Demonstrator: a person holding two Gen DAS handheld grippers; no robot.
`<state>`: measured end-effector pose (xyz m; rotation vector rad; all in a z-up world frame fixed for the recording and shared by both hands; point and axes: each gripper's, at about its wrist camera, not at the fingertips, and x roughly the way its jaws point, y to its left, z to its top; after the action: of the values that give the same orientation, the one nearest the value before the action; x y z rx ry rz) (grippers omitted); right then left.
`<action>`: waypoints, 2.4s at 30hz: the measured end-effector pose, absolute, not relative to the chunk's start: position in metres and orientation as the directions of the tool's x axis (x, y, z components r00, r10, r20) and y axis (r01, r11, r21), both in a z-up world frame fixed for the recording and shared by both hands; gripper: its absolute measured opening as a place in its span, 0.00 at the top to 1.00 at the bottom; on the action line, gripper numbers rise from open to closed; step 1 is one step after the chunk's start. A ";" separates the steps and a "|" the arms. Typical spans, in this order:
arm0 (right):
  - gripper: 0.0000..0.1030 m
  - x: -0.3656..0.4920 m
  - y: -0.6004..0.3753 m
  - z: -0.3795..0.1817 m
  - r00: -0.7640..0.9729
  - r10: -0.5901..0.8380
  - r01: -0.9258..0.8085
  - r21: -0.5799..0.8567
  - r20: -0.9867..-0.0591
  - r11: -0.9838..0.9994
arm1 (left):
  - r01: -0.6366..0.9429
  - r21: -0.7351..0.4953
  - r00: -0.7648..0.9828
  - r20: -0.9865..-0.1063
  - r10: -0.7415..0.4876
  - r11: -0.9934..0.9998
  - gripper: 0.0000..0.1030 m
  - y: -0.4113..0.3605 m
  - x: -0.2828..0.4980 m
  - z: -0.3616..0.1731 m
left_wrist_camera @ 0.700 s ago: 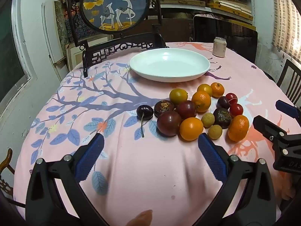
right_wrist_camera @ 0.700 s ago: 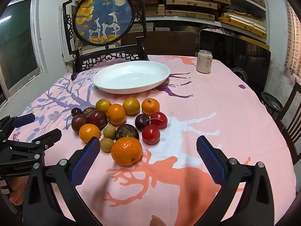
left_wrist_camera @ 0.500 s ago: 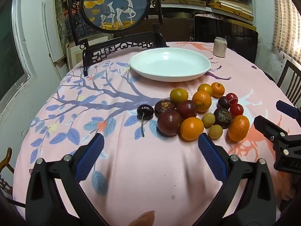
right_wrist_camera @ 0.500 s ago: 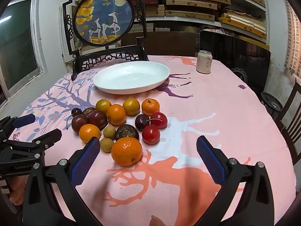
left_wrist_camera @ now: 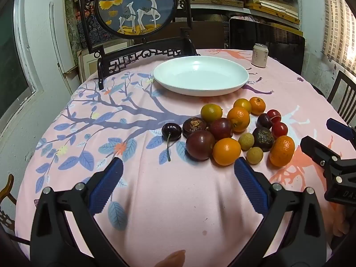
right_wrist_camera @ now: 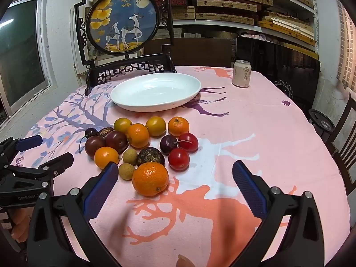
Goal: Organize fruits
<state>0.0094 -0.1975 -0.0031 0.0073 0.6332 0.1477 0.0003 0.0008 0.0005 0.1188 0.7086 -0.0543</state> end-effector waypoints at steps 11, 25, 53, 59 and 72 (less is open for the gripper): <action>0.01 0.008 -0.197 -0.001 0.800 0.140 -0.136 0.051 -0.584 0.989 | 0.091 0.090 0.759 -0.651 -0.011 0.992 0.02 0.000 0.002 -0.003; 0.01 0.007 -0.197 -0.001 0.799 0.145 -0.140 0.054 -0.583 0.989 | 0.095 0.092 0.756 -0.655 -0.012 0.991 0.02 0.000 -0.001 -0.004; 0.01 0.007 -0.197 0.000 0.802 0.147 -0.142 0.055 -0.579 0.988 | 0.095 0.091 0.754 -0.657 -0.012 0.991 0.02 0.000 -0.001 -0.004; 0.01 0.007 -0.197 -0.001 0.803 0.147 -0.142 0.055 -0.578 0.988 | 0.095 0.092 0.754 -0.657 -0.011 0.991 0.02 0.000 -0.001 -0.004; 0.01 0.007 -0.197 -0.002 0.803 0.148 -0.142 0.056 -0.578 0.988 | 0.096 0.091 0.752 -0.659 -0.012 0.991 0.02 0.000 0.001 -0.006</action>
<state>0.0069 -0.1973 -0.0015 0.0098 0.6197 0.1552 0.0006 -0.0002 -0.0062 0.1219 0.7177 -0.0590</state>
